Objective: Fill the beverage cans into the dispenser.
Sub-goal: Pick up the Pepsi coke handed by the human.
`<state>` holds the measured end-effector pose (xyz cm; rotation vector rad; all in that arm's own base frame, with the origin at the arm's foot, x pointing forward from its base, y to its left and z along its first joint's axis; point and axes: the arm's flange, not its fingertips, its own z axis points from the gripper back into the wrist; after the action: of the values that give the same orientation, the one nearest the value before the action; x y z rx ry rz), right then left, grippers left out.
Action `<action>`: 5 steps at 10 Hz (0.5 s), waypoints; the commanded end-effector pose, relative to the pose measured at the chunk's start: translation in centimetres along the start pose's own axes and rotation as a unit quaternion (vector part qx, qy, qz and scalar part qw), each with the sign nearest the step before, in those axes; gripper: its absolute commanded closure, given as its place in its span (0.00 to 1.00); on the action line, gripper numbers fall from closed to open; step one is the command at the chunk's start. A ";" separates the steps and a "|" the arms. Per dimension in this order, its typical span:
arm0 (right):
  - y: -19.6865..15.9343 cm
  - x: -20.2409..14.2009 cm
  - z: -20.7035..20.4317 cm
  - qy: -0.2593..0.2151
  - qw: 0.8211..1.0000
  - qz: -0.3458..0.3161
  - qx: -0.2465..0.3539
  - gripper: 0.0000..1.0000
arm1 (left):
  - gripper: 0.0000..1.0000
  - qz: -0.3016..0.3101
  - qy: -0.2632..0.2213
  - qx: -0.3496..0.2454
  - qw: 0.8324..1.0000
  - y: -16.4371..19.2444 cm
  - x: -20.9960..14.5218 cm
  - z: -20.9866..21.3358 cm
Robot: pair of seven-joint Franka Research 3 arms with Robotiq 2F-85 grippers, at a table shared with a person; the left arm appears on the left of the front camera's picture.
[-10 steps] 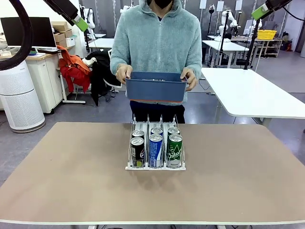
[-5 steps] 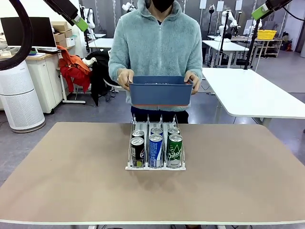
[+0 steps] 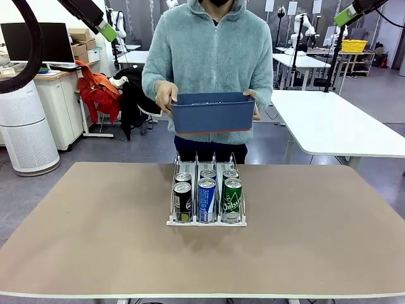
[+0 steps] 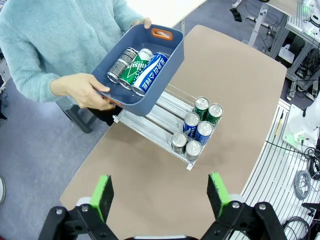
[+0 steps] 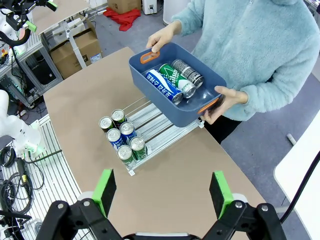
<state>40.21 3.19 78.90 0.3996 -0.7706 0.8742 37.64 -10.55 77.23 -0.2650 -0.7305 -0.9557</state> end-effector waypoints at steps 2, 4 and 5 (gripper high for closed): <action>0.1 0.0 -0.1 0.000 1.000 -0.002 0.002 0.00 | 0.00 0.002 0.000 0.007 1.000 0.1 -0.2 -0.1; 0.1 0.0 -0.1 0.000 1.000 -0.002 0.002 0.00 | 0.00 0.002 0.000 0.007 1.000 0.1 -0.2 -0.1; 0.1 0.0 -0.1 0.000 1.000 -0.002 0.002 0.00 | 0.00 0.002 0.000 0.007 1.000 0.1 -0.2 -0.1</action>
<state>40.21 3.19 78.90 0.3996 -0.7706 0.8742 37.64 -10.55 77.23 -0.2650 -0.7305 -0.9557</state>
